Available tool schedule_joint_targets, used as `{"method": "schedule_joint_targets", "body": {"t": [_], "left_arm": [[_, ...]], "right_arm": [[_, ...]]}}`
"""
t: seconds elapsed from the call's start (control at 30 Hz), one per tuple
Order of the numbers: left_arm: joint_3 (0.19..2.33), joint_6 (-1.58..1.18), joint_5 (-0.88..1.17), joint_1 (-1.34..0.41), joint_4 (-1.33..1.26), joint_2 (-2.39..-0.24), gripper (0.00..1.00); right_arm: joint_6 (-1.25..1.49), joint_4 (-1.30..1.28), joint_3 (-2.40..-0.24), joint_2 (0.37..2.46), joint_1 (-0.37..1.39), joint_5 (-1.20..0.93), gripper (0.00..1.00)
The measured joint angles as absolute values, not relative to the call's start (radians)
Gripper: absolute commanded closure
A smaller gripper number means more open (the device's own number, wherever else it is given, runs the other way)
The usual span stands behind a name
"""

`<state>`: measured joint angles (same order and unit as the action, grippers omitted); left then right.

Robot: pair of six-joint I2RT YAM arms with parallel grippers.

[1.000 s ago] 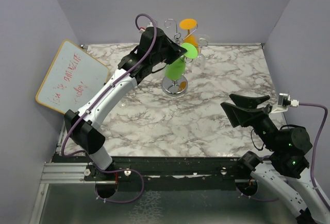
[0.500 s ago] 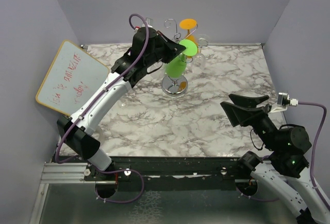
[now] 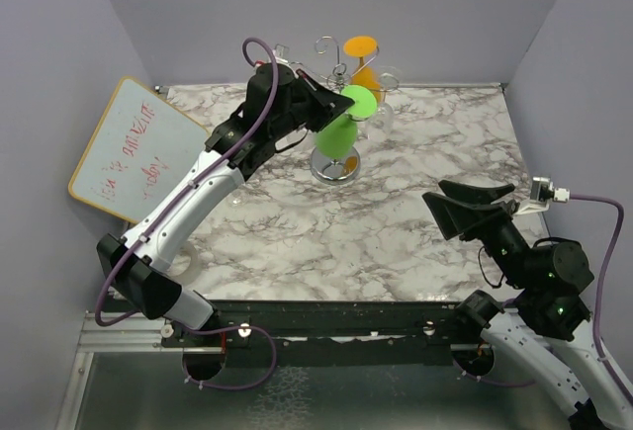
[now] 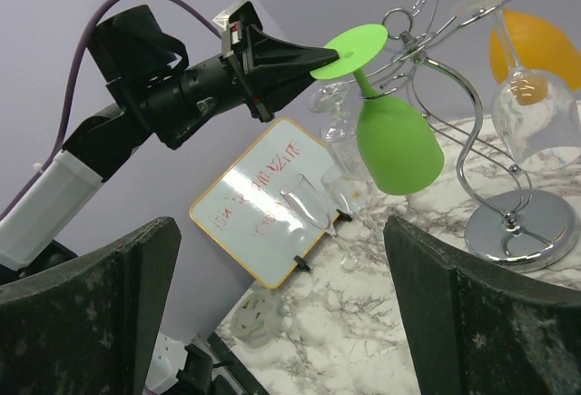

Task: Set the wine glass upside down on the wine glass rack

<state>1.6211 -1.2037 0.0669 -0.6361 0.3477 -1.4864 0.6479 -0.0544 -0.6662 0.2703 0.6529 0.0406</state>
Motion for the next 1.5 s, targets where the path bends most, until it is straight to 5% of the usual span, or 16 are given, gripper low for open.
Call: {"method": "schedule_joint_targets", "body": {"t": [0.37, 0.53, 0.93, 1.5], "left_arm": [[1.597, -1.2, 0.064, -0.701, 0.307, -1.496, 1.0], [1.608, -1.188, 0.038, -0.709, 0.309, -1.523, 0.79], [1.608, -1.161, -0.009, -0.718, 0.329, -1.53, 0.47], [1.465, -1.04, 0.065, -0.722, 0.355, -1.361, 0.34]], "right_arm": [[0.656, -0.055, -0.666, 0.286, 0.653, 0.047, 0.01], [0.656, -0.055, -0.666, 0.284, 0.653, 0.057, 0.0], [0.656, -0.056, -0.666, 0.274, 0.653, 0.073, 0.0], [0.636, -0.106, -0.67, 0.31, 0.653, 0.115, 0.0]]}}
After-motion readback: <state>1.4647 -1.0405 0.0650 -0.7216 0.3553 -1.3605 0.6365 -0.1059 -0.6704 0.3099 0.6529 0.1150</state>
